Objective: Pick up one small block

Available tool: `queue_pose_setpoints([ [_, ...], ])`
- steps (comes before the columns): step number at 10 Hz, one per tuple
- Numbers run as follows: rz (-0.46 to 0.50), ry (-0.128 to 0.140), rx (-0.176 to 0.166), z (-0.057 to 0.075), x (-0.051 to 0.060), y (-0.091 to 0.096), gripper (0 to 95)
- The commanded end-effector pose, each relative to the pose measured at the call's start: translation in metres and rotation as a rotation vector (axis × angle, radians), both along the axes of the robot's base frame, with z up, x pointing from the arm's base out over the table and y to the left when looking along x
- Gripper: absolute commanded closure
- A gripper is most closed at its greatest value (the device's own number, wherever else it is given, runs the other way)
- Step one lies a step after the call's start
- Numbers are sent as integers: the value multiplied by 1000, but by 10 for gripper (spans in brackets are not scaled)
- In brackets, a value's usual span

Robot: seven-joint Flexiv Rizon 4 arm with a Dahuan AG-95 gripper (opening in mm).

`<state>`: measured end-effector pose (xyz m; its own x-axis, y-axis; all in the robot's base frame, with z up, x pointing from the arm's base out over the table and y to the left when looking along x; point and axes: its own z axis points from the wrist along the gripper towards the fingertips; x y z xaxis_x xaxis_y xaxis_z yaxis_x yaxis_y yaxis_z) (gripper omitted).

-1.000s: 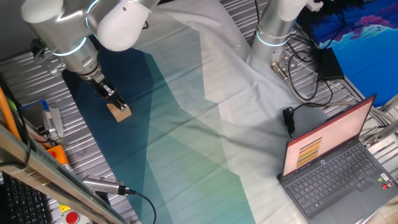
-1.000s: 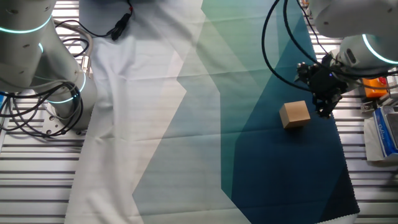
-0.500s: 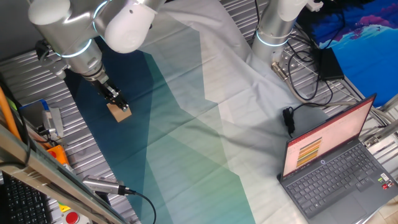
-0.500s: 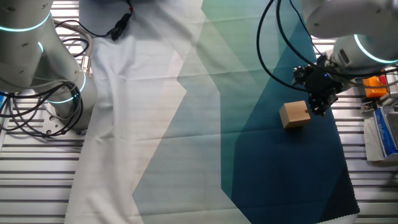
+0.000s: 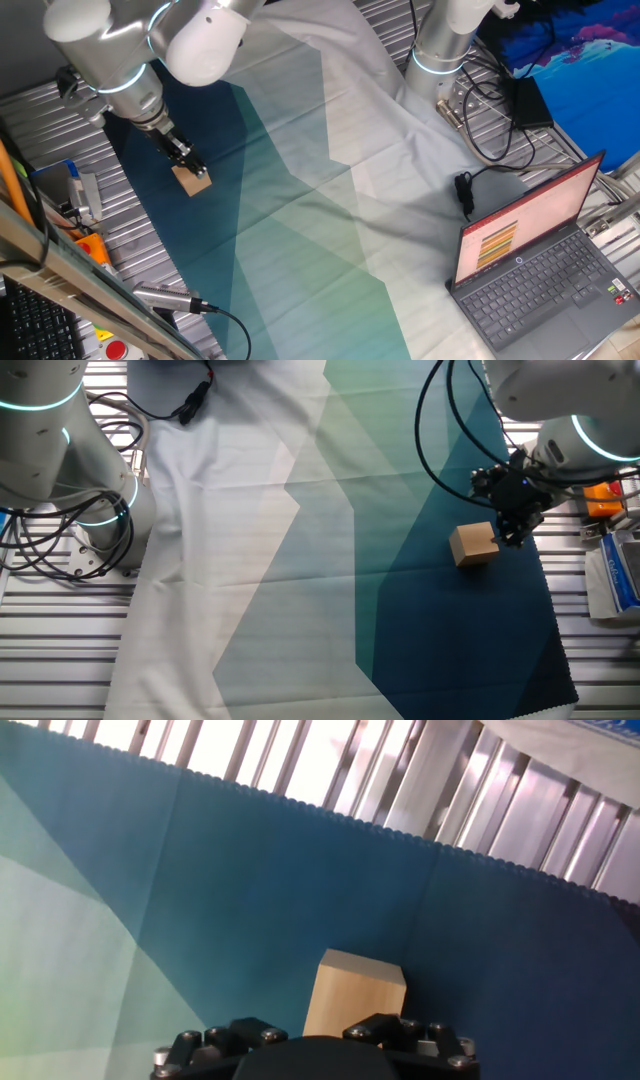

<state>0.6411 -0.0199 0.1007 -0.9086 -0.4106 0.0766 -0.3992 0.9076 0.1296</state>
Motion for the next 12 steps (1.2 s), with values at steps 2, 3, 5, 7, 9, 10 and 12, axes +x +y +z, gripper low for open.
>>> queue_pose_setpoints([
  [2,14,15,-9,-1,1,-1,0],
  [3,11,16,-32,-1,1,-1,190],
  [5,-22,13,-43,-1,1,-1,190],
  [7,-35,13,-44,-1,1,-1,190],
  [9,-39,15,-52,-1,1,-1,190],
  [10,-32,17,-50,-1,1,-1,190],
  [12,-23,25,-54,-1,1,-1,0],
])
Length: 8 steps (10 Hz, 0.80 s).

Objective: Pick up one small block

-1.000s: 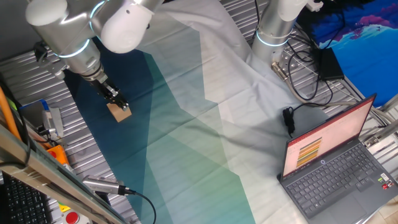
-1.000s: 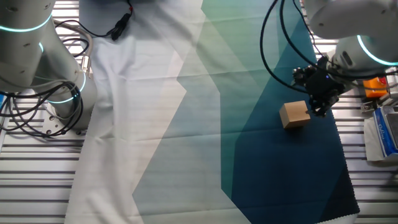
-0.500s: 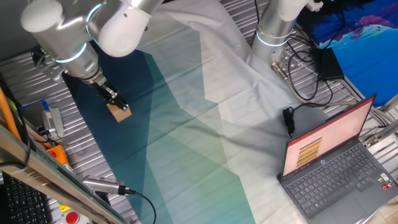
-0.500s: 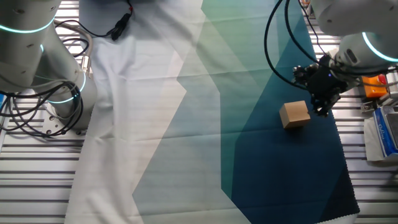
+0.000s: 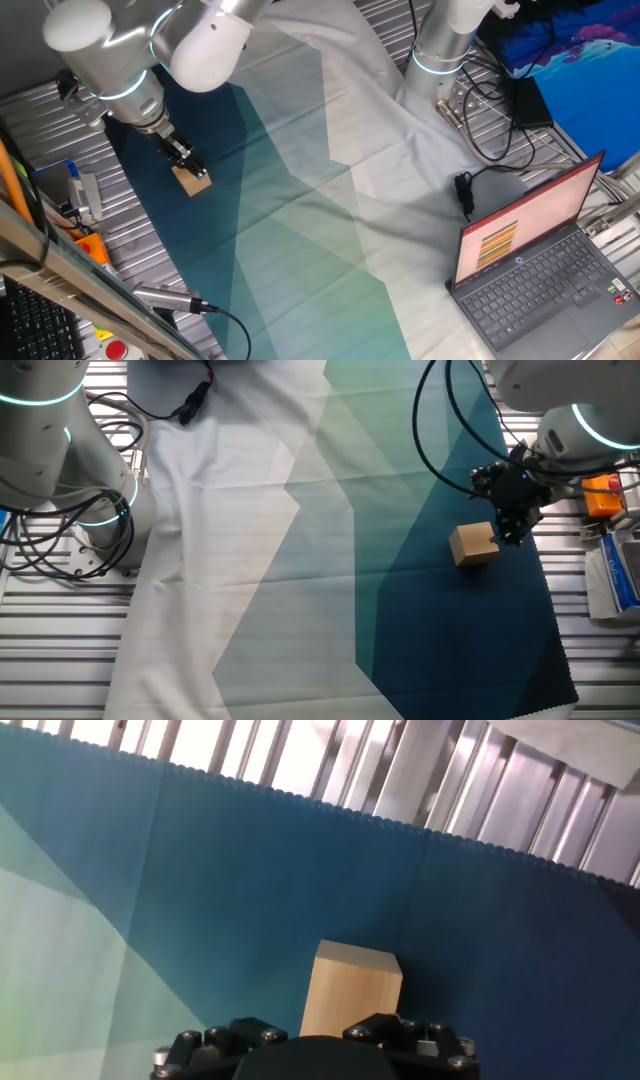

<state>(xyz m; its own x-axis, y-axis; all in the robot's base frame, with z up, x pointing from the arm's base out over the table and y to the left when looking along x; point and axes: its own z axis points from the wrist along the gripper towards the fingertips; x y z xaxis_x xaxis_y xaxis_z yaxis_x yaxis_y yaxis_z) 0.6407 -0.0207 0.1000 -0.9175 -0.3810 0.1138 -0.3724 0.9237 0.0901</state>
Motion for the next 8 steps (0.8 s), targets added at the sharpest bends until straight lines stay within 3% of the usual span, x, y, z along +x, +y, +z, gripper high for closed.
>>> queue_pose_setpoints([
  [1,10,7,-5,0,2,0,0],
  [5,11,30,-20,-1,1,0,0],
  [8,-19,30,-20,-2,-1,-2,0],
])
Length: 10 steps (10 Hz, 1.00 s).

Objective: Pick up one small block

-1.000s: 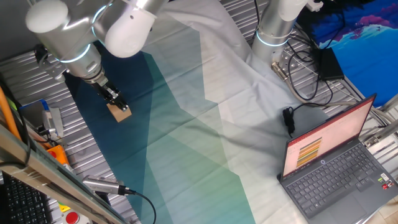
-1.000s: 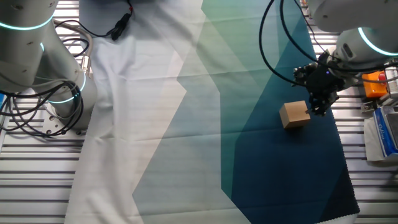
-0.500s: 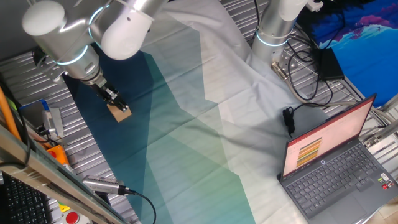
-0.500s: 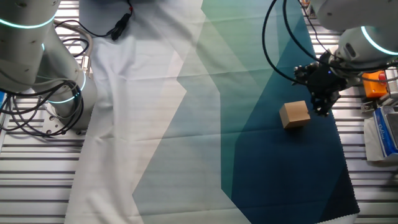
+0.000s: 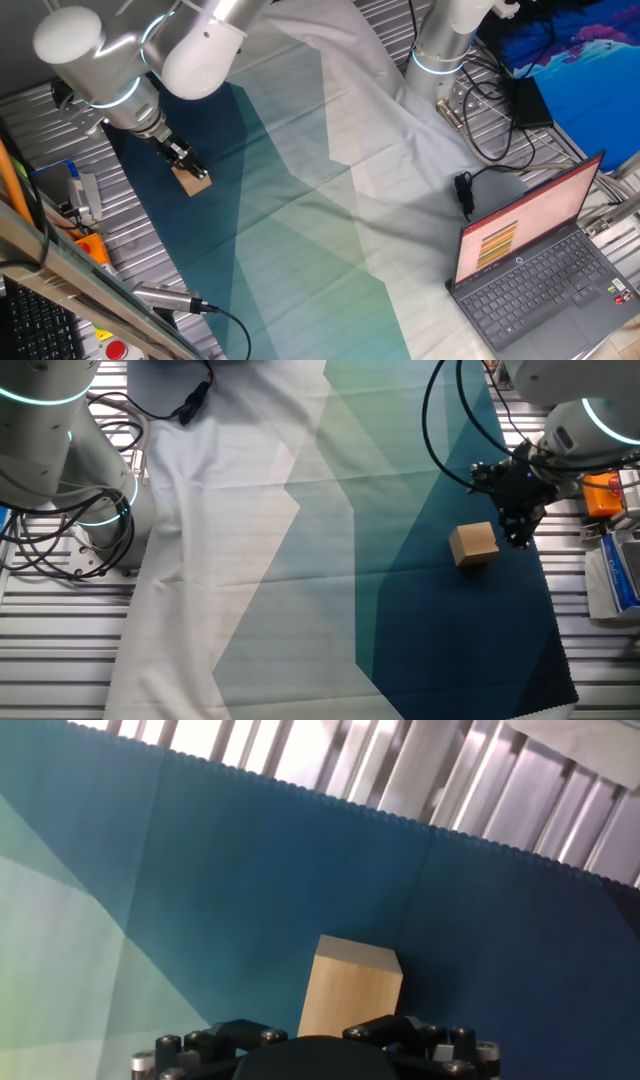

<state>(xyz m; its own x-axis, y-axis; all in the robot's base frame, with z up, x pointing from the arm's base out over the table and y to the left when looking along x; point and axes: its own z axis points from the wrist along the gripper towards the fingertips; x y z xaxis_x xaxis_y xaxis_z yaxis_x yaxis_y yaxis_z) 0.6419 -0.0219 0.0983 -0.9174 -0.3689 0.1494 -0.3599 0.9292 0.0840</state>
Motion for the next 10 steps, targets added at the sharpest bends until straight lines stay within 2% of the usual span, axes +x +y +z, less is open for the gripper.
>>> queue_pose_setpoints([
  [1,-13,-1,-3,-1,-5,-2,0],
  [6,-32,-4,-2,-8,-14,-6,0],
  [10,-54,-4,-6,-16,-15,-7,0],
])
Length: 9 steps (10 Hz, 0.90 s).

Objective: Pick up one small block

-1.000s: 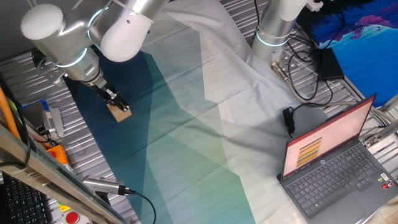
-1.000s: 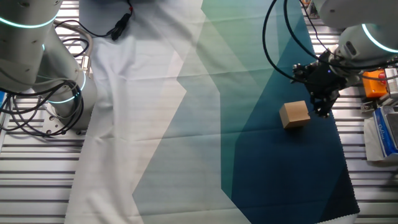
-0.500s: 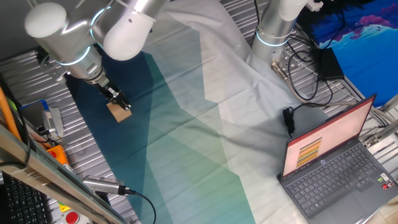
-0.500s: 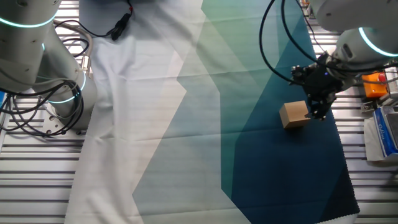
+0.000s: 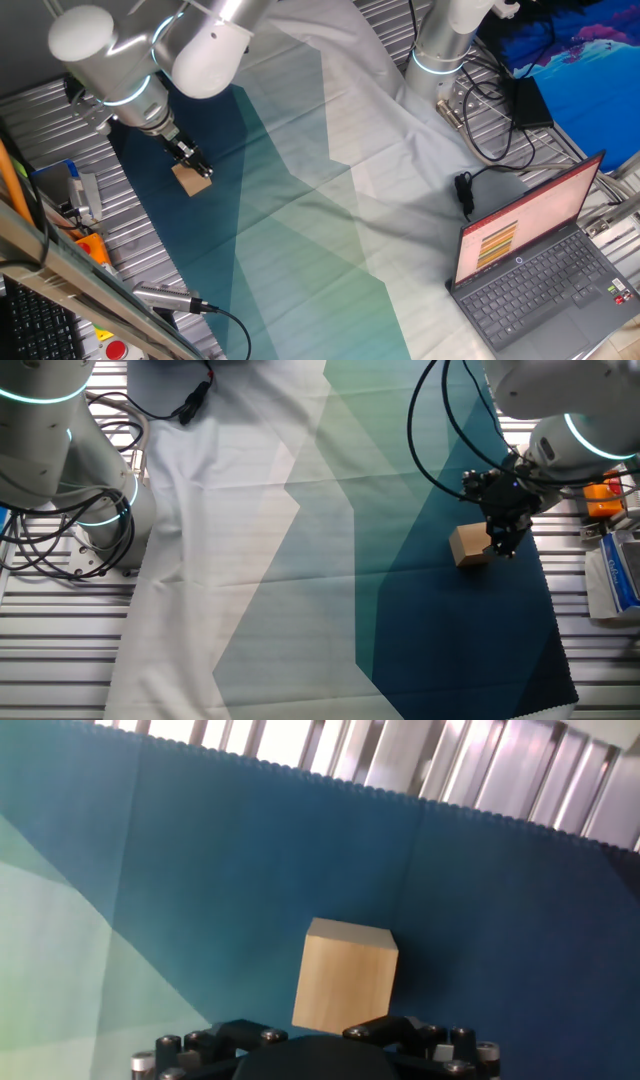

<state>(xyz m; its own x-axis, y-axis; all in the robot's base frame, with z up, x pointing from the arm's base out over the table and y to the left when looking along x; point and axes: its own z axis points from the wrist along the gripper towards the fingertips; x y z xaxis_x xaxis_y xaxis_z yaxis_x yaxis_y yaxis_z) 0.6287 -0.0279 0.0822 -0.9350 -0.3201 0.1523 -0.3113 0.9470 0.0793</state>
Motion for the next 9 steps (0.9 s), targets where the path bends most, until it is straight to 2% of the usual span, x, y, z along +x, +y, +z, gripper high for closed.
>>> queue_pose_setpoints([
  [1,-11,-11,-2,-1,-1,0,190],
  [4,-20,-25,2,-6,-2,-1,190],
  [5,-16,-36,10,-11,-2,-6,190],
  [6,-12,-41,11,-14,-3,-8,0],
  [9,-2,-47,8,-19,-2,-11,0],
])
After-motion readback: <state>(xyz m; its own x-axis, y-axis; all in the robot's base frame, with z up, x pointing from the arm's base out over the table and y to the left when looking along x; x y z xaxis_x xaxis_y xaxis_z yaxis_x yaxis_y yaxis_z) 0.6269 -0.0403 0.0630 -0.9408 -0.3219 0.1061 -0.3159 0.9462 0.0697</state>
